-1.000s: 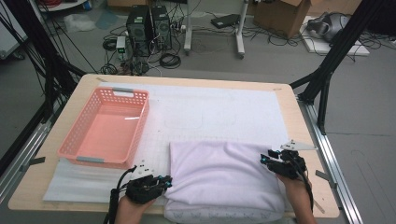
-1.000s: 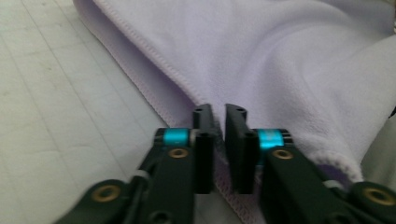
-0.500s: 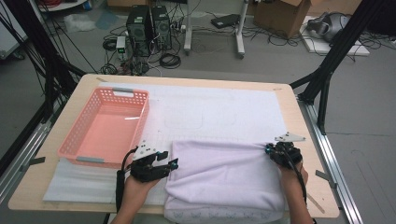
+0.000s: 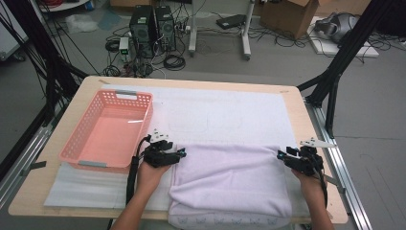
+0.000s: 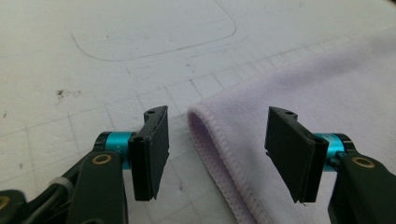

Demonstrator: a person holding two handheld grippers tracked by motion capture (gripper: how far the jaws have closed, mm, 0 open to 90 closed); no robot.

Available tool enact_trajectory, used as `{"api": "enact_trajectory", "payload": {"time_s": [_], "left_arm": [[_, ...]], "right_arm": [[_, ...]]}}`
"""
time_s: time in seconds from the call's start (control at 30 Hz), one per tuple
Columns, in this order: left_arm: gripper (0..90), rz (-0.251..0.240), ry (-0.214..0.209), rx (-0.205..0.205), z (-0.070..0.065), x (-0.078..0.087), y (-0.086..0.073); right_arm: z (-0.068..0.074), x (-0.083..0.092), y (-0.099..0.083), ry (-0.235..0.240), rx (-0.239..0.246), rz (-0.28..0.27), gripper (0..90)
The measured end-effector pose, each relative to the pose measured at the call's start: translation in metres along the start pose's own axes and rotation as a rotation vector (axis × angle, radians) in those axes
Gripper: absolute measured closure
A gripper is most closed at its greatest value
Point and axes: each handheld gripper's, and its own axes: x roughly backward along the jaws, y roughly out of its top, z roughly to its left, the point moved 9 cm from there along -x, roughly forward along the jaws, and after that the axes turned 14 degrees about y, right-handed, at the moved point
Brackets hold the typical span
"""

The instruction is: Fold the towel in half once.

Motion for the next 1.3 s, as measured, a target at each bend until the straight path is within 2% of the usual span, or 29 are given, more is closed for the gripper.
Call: {"api": "enact_trajectory", "payload": {"time_s": [0.1, 0.17, 0.2, 0.27, 0.37, 0.47, 0.5, 0.57, 0.6, 0.67, 0.77, 0.83, 0.9, 0.93, 1.03, 1.13, 1.2, 1.23, 1.3], "left_arm": [[54.2, 0.014, 0.035, 0.001, 0.002, -0.002, -0.001], [75.2, 0.011, 0.069, -0.004, 0.006, -0.003, 0.000], [81.9, 0.007, 0.084, -0.003, 0.007, -0.002, 0.000], [87.6, -0.019, 0.120, -0.009, 0.010, -0.002, 0.003], [87.7, -0.050, 0.140, 0.026, 0.015, -0.002, 0.008], [87.2, -0.066, 0.128, 0.016, 0.014, -0.002, 0.009], [84.1, -0.068, 0.123, 0.011, 0.014, -0.001, 0.009], [69.9, -0.070, 0.099, 0.013, 0.013, 0.000, 0.009], [59.3, -0.057, 0.091, 0.023, 0.013, 0.000, 0.008], [47.8, -0.026, 0.073, 0.032, 0.011, -0.001, 0.004], [44.9, 0.007, 0.047, 0.027, 0.008, -0.002, 0.000], [43.4, 0.012, 0.035, -0.004, 0.004, -0.001, -0.001], [44.3, 0.013, 0.031, -0.031, 0.001, -0.001, -0.002], [45.1, 0.011, 0.034, -0.049, -0.002, -0.001, -0.003], [47.6, 0.014, 0.073, -0.110, -0.006, -0.001, -0.004], [49.8, 0.015, 0.092, -0.111, -0.007, -0.001, -0.005], [54.7, 0.012, 0.095, -0.106, -0.008, 0.000, -0.005], [59.8, 0.014, 0.086, -0.101, -0.008, 0.000, -0.005], [72.5, 0.024, 0.058, -0.072, -0.012, 0.001, -0.005]], "right_arm": [[0.002, -0.006, -0.002, -0.004, 0.023, 0.032, 50.5], [0.003, -0.008, -0.001, -0.002, 0.024, 0.029, 50.5], [0.003, -0.008, -0.001, -0.002, 0.023, 0.026, 50.5], [0.003, -0.007, -0.001, -0.003, 0.022, 0.023, 50.6], [0.003, -0.005, -0.001, -0.003, 0.018, 0.012, 50.7], [0.002, -0.002, -0.003, -0.006, 0.010, 0.004, 50.7], [0.001, -0.002, -0.003, -0.007, 0.011, 0.000, 50.7], [0.002, -0.001, -0.004, -0.002, 0.009, -0.005, 50.2], [0.003, 0.000, -0.004, 0.002, 0.001, -0.010, 49.4], [0.005, -0.001, -0.004, 0.013, 0.005, -0.009, 47.7], [0.009, -0.005, -0.007, 0.035, 0.003, 0.021, 45.1], [0.012, -0.008, -0.010, 0.037, 0.023, 0.058, 45.1], [0.014, -0.012, -0.014, 0.040, 0.032, 0.091, 44.2], [0.015, -0.012, -0.014, 0.032, 0.040, 0.088, 44.2], [0.019, -0.013, -0.015, 0.025, 0.054, 0.108, 47.5], [0.022, -0.013, -0.015, 0.022, 0.060, 0.118, 50.4], [0.023, -0.013, -0.016, 0.021, 0.058, 0.117, 53.0], [0.023, -0.013, -0.016, 0.021, 0.052, 0.114, 55.5], [0.026, -0.013, -0.016, 0.041, 0.048, 0.122, 69.1]]}}
